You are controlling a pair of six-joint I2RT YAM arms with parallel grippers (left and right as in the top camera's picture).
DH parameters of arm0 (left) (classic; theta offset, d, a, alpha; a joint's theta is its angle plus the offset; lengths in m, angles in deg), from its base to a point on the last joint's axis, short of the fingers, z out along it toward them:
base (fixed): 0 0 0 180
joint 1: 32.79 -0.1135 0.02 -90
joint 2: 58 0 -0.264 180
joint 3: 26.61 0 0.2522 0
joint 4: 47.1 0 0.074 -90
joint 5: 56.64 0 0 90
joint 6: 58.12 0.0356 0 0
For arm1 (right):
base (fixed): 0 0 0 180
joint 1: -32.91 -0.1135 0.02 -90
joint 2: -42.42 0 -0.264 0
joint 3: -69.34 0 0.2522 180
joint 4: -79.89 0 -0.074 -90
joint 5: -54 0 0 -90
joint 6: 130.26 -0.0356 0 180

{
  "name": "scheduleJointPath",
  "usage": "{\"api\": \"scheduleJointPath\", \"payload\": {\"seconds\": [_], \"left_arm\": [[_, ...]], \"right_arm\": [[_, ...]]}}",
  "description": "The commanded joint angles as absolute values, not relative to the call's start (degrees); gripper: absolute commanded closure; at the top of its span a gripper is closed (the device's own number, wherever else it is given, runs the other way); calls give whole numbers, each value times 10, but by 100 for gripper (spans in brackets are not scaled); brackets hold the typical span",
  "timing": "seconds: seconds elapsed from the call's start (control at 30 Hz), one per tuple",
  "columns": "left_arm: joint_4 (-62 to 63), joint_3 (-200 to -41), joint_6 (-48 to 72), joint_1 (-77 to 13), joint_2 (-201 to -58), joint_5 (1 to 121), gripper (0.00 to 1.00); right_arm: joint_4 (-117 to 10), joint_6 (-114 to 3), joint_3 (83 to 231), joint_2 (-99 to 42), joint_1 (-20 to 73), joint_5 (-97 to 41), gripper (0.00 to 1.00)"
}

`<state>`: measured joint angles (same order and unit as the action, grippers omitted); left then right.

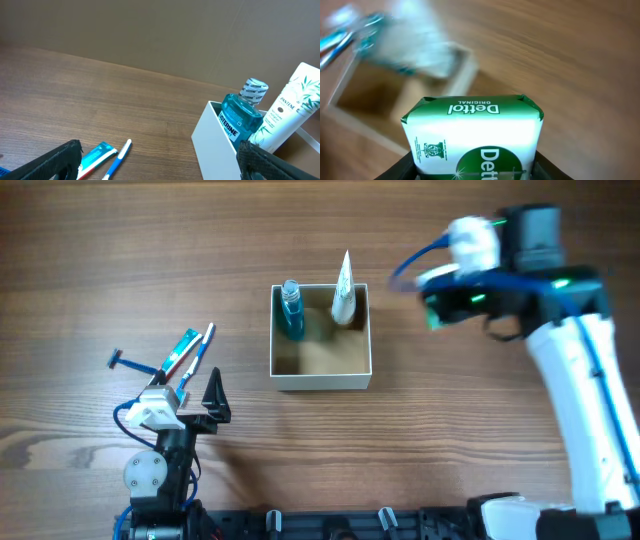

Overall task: Pack container
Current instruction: 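Carry the soap bar into the box and release it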

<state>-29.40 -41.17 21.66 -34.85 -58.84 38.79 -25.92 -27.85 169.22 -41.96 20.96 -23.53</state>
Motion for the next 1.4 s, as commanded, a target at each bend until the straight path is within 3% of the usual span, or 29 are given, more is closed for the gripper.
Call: {"api": "scheduleJointPath", "payload": {"seconds": [0.0,0.13,0.3,1.03,1.1,1.13,1.27,1.37], "left_arm": [[-294,-407,211,-352,-584,382,0],[-294,-407,211,-352,-584,382,0],[-294,-407,211,-352,-584,382,0],[-294,-407,211,-352,-584,382,0],[-294,-407,211,-352,-584,382,0],[-294,-407,211,-352,-584,382,0],[-294,-407,211,-352,-584,382,0],[-294,-407,211,-352,-584,382,0]], "right_arm": [[-259,-172,1701,-402,105,-288,96],[-266,-132,1700,-410,7,-309,96],[-268,-97,1698,-425,-49,-324,96],[-360,-60,1679,-608,-59,-295,95],[-361,-60,1679,-611,-59,-295,66],[-361,-62,1679,-611,-59,-295,58],[-362,-75,1679,-611,-59,-295,36],[-362,-79,1679,-611,-59,-295,26]]}}
